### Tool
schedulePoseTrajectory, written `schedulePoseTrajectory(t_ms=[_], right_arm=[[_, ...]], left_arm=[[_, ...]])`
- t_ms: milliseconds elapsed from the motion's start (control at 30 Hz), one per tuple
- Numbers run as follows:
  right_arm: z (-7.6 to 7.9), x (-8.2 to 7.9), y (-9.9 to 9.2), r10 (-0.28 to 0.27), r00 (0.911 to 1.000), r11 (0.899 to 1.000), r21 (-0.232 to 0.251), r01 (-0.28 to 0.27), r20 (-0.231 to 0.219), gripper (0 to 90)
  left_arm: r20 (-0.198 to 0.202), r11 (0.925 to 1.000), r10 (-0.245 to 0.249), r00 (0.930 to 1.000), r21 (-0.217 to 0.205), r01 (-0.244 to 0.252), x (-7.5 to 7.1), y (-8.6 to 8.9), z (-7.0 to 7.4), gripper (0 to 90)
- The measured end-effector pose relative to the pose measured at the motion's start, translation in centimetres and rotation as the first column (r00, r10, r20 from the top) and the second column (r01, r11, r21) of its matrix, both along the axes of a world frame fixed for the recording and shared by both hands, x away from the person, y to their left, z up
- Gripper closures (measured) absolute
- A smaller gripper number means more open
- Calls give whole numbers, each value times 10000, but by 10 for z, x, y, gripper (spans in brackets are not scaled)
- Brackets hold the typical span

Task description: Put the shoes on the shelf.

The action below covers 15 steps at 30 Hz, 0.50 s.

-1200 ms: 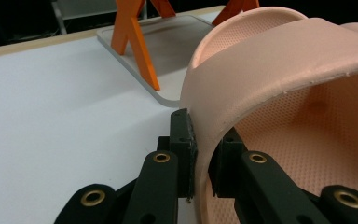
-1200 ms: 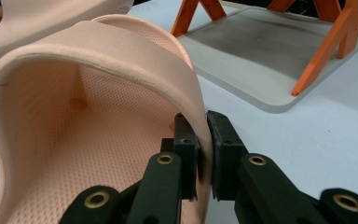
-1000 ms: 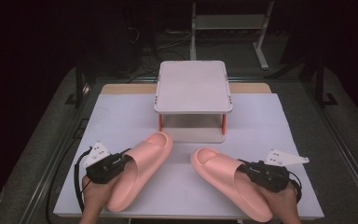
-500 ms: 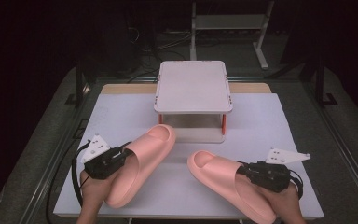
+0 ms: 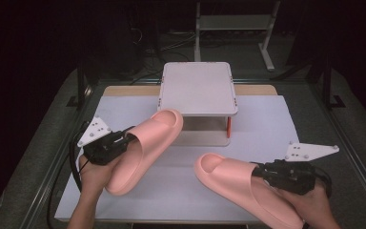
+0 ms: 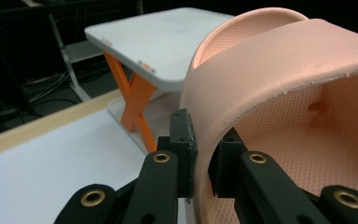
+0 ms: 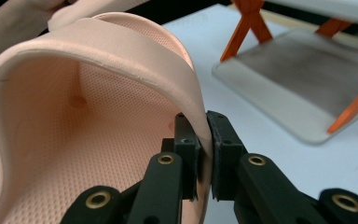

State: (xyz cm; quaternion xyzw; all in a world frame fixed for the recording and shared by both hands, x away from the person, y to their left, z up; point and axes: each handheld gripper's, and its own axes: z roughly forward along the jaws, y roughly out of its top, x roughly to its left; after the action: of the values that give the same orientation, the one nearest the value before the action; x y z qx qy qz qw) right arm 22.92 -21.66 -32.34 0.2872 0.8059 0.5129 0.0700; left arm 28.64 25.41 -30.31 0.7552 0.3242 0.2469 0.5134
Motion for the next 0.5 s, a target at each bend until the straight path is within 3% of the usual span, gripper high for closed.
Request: schedulePoseTrajectory(t_ms=[233,500], right_arm=[[22,15,1,94,9990,10000,27,-96,427,831],[41,51,4,303,9982,9991,284,-318,511,831]], left_arm=[[113,9999,-82,9999,-94,83,20,-7,19,812],[116,9997,233,9997,26,-234,47,-13,39,812]])
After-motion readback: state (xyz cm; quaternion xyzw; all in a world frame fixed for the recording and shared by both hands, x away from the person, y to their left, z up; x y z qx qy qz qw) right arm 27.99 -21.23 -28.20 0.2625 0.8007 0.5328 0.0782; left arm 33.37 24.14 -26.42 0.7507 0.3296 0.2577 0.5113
